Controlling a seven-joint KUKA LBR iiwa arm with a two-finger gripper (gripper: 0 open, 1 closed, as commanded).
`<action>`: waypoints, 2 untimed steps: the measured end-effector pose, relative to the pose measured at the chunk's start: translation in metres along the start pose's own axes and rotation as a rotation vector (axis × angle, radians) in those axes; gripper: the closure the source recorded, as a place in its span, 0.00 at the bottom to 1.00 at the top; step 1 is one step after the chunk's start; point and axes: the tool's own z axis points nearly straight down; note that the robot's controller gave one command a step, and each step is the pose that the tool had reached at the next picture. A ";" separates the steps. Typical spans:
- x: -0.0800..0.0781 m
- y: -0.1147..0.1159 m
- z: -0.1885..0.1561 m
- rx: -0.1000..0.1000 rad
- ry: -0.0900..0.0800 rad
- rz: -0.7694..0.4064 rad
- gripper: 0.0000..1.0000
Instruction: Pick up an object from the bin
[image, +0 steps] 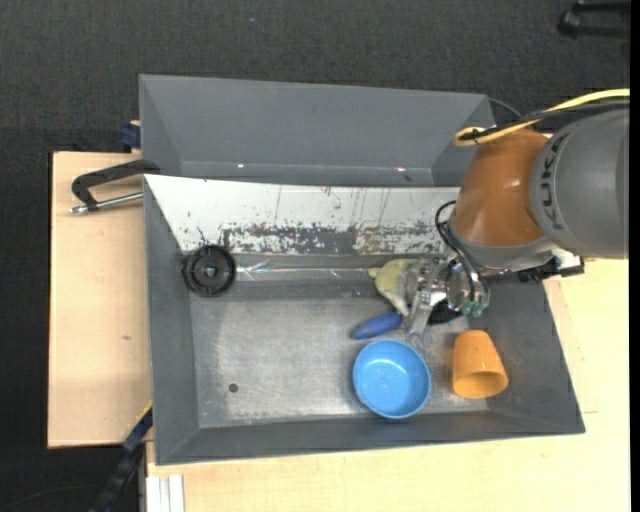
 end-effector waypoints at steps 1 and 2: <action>-0.012 0.026 -0.048 -0.003 -0.020 -0.003 1.00; -0.010 0.024 -0.045 0.000 -0.013 -0.002 0.00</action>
Offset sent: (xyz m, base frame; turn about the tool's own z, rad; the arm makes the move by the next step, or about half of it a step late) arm 0.0135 0.0209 0.0433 -0.0003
